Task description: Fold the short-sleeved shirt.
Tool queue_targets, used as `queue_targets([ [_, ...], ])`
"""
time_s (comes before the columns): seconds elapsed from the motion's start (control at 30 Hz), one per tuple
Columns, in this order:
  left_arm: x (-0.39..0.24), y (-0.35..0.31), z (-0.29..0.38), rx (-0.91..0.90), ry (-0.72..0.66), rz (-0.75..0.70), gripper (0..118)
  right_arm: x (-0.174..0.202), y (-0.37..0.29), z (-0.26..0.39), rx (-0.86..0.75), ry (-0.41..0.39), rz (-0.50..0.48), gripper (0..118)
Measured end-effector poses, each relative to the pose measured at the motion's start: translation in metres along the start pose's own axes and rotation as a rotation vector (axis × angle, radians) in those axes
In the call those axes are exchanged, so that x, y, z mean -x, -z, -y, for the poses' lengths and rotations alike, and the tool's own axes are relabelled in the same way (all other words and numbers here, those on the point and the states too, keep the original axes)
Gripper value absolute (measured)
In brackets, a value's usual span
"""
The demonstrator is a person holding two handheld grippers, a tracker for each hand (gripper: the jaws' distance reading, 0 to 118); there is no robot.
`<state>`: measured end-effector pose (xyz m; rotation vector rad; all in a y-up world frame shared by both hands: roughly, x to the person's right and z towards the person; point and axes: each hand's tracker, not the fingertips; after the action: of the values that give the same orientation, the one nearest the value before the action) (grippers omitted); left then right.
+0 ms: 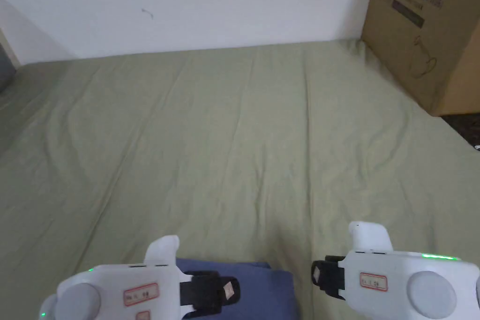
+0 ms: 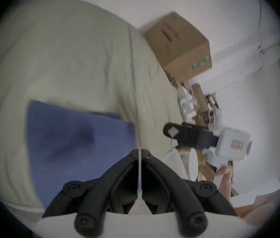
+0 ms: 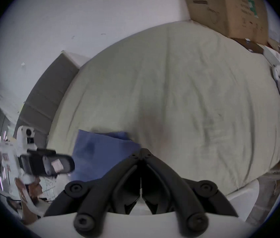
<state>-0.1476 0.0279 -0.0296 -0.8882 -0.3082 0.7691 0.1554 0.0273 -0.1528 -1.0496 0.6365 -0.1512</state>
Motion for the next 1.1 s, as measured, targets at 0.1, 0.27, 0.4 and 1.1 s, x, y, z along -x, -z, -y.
queue_targets([
  [0.1,0.04,-0.028,-0.003,-0.075,-0.076,-0.041,3,0.032,0.018,0.001,0.05,-0.074,-0.048,0],
  [0.27,0.083,-0.062,0.015,-0.129,-0.17,-0.099,3,0.06,0.067,0.022,0.185,-0.131,-0.092,0],
  [0.4,0.11,-0.07,0.025,-0.134,-0.242,-0.088,4,0.049,0.103,0.036,0.27,-0.062,-0.031,0],
  [1.1,0.171,0.018,0.005,0.033,-0.346,0.291,118,0.059,0.094,0.026,0.257,-0.093,0.022,0],
])
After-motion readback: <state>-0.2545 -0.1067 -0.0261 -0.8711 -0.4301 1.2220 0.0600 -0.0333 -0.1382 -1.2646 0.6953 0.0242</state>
